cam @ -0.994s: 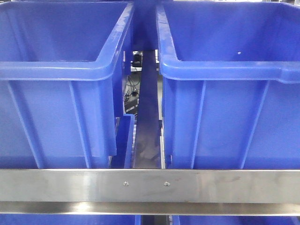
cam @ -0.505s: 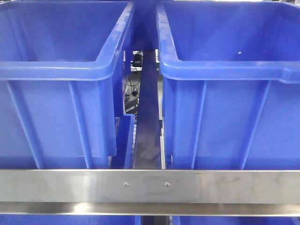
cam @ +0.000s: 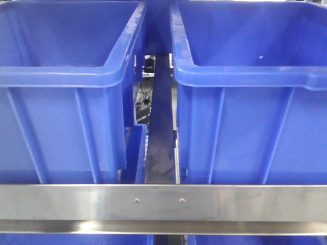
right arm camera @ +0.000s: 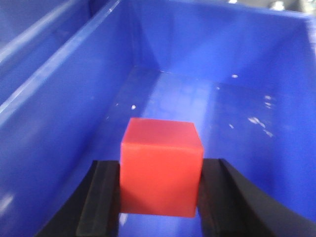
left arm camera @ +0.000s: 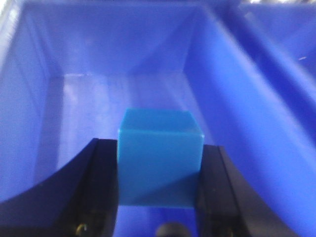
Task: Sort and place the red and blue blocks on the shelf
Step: 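Lower the red cube into the bin below the right gripper and open it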
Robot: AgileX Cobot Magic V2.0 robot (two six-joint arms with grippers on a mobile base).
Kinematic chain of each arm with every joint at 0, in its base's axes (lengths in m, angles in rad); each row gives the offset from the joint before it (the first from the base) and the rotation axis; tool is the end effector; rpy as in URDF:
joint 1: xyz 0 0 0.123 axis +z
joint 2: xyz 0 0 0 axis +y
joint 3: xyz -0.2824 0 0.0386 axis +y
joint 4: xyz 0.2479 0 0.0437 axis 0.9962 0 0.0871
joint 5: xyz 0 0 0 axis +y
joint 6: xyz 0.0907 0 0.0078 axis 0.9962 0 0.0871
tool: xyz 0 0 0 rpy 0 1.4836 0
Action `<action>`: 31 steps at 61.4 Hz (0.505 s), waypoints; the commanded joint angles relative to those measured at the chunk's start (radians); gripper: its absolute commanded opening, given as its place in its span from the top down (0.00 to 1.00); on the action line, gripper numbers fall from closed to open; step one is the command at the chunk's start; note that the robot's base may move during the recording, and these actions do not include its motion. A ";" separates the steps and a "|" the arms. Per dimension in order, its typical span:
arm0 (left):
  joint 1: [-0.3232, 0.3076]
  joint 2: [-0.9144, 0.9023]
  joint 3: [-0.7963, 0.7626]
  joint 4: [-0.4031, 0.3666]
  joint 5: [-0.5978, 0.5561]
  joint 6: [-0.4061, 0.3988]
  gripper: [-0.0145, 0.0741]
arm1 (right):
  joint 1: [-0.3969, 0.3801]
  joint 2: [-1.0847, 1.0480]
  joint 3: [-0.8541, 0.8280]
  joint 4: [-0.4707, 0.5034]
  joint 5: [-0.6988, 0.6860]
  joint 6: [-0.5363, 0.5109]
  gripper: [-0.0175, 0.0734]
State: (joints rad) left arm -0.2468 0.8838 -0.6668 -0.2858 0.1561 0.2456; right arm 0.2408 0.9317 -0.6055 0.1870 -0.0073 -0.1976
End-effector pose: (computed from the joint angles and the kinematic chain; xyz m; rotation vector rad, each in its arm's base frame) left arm 0.1829 -0.0502 0.3299 0.2250 1.8432 -0.2380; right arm 0.1942 0.0476 0.3136 -0.2254 1.7915 0.1629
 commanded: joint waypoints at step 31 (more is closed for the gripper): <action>-0.035 0.243 -0.042 -0.017 -0.273 0.003 0.67 | 0.003 0.209 -0.044 0.003 -0.345 -0.010 0.66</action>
State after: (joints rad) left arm -0.2743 1.1433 -0.6723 -0.2931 -0.0229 0.2472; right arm 0.2408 1.1611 -0.6117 0.1885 -0.2512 -0.1995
